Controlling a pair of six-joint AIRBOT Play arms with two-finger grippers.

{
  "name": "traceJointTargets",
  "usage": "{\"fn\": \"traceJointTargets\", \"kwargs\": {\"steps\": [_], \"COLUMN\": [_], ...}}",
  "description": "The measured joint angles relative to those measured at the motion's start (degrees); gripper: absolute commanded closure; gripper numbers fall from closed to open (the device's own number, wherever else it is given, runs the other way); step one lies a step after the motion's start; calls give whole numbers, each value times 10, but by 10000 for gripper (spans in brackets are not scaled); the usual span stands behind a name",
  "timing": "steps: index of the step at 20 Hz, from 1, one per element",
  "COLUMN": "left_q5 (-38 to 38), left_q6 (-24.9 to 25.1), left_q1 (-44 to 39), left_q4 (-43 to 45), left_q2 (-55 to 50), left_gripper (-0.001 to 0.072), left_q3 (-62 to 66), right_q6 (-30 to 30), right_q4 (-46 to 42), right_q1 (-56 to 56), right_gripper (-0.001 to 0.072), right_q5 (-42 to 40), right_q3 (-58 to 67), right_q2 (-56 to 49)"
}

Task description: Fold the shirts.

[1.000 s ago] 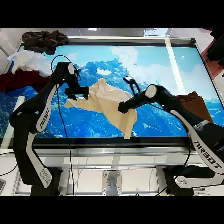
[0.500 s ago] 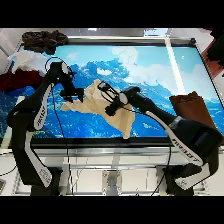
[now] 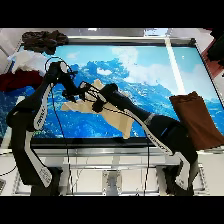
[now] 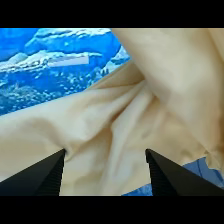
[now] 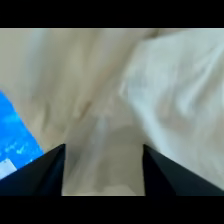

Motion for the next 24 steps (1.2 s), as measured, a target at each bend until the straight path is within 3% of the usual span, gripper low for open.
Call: {"fn": "traceJointTargets", "kwargs": {"steps": [6,7,9,12,17,24], "left_q5": [0,0,0,1,5,21], "left_q6": [4,4,4,8,23,32], "left_q1": [0,0,0,0,0,2], "left_q4": [-2,-3,-3,-3,-3,-21], "left_q2": [0,0,0,0,0,30], "left_gripper": [155,155,190,689,697,697], "left_q3": [0,0,0,0,0,1], "right_q6": [20,23,25,40,89,105], "right_q4": [21,25,25,-32,-179,-235], "right_q1": [3,3,3,3,-13,-77], "right_gripper": [268,333,683,685,686,686], "right_q5": [-4,2,19,42,72,145], "right_q3": [74,79,85,96,123,130], "right_q2": [-61,-69,-82,-89,-56,68]}}
